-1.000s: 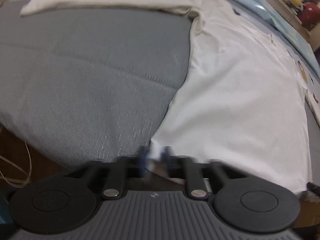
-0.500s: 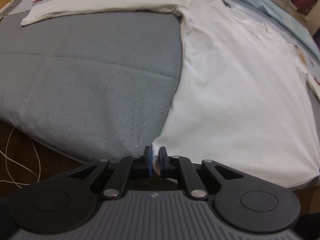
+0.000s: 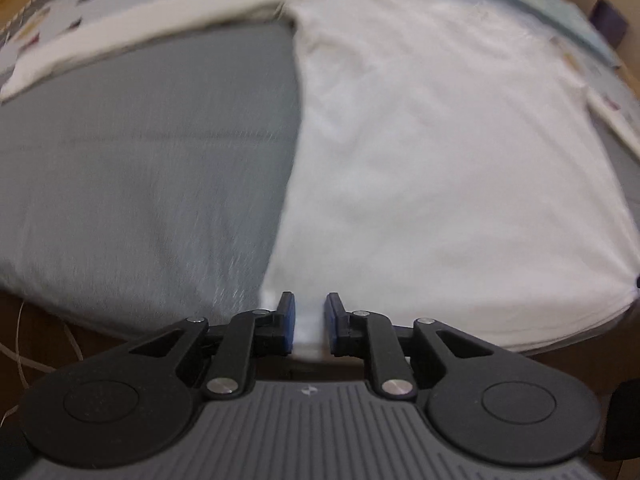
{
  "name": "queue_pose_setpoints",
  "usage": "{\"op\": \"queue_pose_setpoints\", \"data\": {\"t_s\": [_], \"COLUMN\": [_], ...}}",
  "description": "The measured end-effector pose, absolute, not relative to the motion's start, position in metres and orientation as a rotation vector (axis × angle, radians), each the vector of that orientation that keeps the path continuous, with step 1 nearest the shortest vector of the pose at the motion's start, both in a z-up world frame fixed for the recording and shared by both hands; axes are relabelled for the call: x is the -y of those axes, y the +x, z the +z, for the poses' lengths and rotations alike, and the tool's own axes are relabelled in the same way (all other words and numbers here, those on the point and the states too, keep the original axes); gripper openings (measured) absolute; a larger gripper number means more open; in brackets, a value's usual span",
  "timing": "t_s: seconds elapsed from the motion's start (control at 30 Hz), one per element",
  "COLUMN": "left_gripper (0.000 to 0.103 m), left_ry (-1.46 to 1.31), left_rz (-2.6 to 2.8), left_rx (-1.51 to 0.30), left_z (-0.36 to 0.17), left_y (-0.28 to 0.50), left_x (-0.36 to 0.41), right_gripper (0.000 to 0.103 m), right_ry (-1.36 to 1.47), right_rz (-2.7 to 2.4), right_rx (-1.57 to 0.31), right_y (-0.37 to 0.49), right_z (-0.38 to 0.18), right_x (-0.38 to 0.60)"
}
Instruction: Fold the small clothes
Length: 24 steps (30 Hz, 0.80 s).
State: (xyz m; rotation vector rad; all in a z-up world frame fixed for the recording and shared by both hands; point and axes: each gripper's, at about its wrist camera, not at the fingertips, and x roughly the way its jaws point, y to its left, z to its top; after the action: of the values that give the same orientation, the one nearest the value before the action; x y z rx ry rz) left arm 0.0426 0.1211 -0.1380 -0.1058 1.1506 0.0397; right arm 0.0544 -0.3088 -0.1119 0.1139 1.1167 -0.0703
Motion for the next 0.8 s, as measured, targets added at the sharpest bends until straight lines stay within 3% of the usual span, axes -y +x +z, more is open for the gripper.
{"op": "queue_pose_setpoints", "data": {"t_s": [0.03, 0.07, 0.1, 0.27, 0.4, 0.6, 0.8], "left_gripper": [0.029, 0.040, 0.041, 0.044, 0.044, 0.050, 0.055], "left_ry": [-0.110, -0.106, -0.093, -0.072, -0.091, -0.111, -0.096], "left_rz": [0.028, 0.028, 0.041, 0.039, 0.036, 0.041, 0.083], "left_rx": [-1.131, -1.134, -1.158, -1.175, -1.156, -1.107, -0.958], "left_z": [-0.135, -0.136, -0.139, -0.141, -0.139, -0.130, -0.106], "left_y": [0.041, 0.040, 0.037, 0.038, 0.041, 0.044, 0.045], "left_x": [-0.121, -0.122, -0.123, -0.116, -0.117, -0.114, -0.103], "right_gripper": [0.039, 0.040, 0.041, 0.041, 0.041, 0.066, 0.068], "right_ry": [0.118, 0.117, 0.102, 0.066, 0.063, 0.027, 0.179], "right_rz": [-0.069, -0.060, -0.057, -0.078, -0.040, 0.057, 0.035], "right_rx": [-1.097, -1.070, -1.059, -1.099, -0.908, -0.557, -0.394], "right_y": [0.056, 0.054, 0.054, 0.057, 0.050, 0.027, 0.023], "right_z": [-0.107, -0.103, -0.102, -0.108, -0.061, 0.026, 0.046], "right_x": [0.309, 0.308, 0.307, 0.305, 0.304, 0.322, 0.346]}}
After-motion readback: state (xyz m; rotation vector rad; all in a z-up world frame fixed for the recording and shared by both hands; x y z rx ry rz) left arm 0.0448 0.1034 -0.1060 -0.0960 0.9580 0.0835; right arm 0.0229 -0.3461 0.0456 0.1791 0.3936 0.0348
